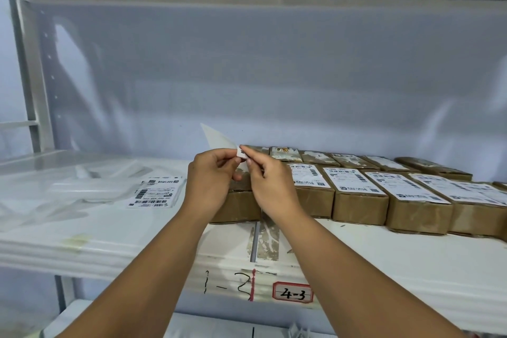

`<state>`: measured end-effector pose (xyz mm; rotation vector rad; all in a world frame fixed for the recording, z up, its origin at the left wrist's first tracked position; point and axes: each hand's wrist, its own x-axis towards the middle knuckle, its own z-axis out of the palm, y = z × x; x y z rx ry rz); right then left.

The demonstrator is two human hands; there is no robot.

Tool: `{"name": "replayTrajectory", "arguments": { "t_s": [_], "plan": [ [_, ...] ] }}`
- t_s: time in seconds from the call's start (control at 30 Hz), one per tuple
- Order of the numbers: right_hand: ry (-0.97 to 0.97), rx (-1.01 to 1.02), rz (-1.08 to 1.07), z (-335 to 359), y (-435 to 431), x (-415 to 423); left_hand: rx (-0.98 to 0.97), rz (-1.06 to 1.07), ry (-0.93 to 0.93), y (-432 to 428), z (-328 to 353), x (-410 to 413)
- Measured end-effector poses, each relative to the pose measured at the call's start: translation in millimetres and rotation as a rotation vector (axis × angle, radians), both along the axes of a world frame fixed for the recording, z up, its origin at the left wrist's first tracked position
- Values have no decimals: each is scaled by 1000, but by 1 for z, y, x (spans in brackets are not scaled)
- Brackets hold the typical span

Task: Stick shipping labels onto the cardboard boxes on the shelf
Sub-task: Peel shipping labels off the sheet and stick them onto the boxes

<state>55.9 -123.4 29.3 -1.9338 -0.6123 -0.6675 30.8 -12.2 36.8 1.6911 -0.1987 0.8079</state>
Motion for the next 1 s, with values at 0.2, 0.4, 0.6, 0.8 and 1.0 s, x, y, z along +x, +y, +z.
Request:
{"name": "replayTrajectory", "arguments": {
  "t_s": [0.2, 0.4, 0.6, 0.8, 1.0],
  "plan": [
    [-8, -39, -7, 0, 0, -2, -13, 2, 16, 1, -2, 0],
    [-7, -18, 4, 0, 0, -4, 4, 9, 1, 1, -3, 3],
    [-138, -18, -4, -1, 2, -4, 50, 40, -44, 1, -2, 1],
    [-137, -62, -23, 0, 1, -5, 89, 19, -62, 2, -3, 2],
    [-136, -4, -50, 2, 0, -10, 141, 9, -79, 1, -4, -1]
  ]
}}
